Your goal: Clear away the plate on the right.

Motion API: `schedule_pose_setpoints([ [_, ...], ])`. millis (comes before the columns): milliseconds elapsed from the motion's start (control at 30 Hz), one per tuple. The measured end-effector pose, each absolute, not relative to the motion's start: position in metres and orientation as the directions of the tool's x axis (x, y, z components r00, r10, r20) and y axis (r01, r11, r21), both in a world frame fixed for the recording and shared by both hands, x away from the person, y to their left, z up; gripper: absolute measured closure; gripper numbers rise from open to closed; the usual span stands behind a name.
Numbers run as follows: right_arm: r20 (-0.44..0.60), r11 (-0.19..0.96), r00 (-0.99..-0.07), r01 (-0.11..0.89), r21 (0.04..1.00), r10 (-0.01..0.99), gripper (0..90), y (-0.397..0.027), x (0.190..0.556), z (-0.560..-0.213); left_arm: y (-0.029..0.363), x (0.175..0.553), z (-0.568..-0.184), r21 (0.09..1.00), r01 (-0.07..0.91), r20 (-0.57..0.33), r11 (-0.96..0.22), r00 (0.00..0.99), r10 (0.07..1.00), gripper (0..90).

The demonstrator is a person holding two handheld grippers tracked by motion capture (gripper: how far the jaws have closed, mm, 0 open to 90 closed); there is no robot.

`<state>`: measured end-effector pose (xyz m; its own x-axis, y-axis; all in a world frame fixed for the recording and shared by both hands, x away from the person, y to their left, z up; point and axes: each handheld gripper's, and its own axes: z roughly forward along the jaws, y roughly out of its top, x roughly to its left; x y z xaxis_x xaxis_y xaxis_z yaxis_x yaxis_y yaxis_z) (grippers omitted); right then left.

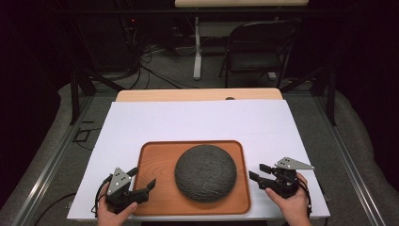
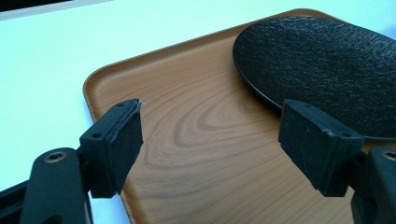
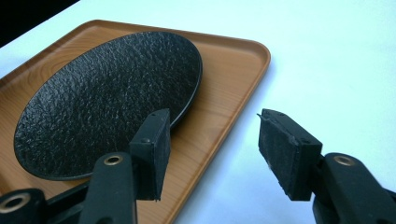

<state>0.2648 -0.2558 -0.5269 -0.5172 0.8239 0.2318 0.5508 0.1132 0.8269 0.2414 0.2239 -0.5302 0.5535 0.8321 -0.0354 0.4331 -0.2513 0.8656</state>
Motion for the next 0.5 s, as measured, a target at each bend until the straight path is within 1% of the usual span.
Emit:
schedule_pose_setpoints([
  [267,0.303,0.090,-0.483,0.635,0.767,0.821,42.2,-0.259,0.272,-0.539,0.223,0.242,-0.531,0.865,0.439,-0.046,-0.243,0.551,0.833,22.0],
  [500,0.332,0.068,-0.472,0.650,0.757,0.817,42.3,-0.261,0.273,-0.541,0.223,0.243,-0.531,0.860,0.450,-0.056,-0.242,0.553,0.831,22.0],
])
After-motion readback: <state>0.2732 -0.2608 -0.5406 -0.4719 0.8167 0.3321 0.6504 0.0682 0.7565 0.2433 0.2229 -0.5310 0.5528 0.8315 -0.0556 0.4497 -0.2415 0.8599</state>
